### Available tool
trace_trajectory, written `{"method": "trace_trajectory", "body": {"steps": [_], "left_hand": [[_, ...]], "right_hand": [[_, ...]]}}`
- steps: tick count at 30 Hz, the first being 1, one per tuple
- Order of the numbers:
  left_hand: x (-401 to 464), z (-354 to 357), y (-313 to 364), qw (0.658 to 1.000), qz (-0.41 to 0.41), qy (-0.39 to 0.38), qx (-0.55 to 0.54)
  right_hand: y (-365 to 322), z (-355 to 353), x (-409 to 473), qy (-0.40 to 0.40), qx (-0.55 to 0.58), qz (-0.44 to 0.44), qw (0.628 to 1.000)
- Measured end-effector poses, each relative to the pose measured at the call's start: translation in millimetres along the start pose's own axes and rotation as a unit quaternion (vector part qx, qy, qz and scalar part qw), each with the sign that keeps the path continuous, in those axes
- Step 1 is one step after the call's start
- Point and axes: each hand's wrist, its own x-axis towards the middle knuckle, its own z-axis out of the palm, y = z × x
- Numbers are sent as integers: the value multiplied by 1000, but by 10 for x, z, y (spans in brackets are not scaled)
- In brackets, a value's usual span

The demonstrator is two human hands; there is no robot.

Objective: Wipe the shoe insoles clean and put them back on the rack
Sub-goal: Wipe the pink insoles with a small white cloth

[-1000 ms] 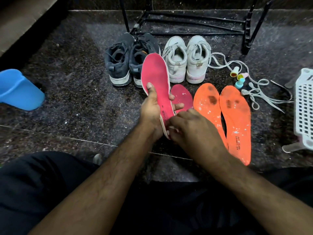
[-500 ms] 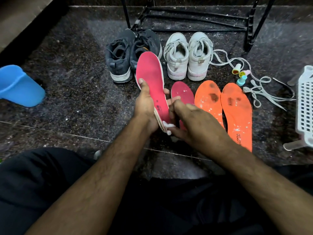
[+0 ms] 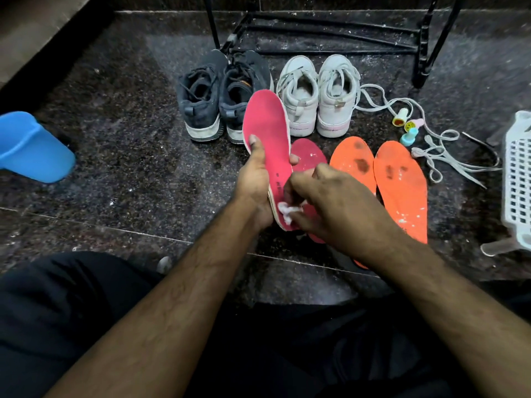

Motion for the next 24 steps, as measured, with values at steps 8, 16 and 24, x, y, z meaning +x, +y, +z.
{"method": "trace_trajectory", "body": {"steps": [8,16,24], "left_hand": [[-149,219,-287,982,-119,-127,67],[-128,160,-157,994,-70,-74,-31],[-249,246,-260,980,-105,-136,99]], "right_hand": [[270,-46,119,116,-5,101,988],[141,78,44,44,142,90,985],[375,-52,103,118,76,107,984]]}}
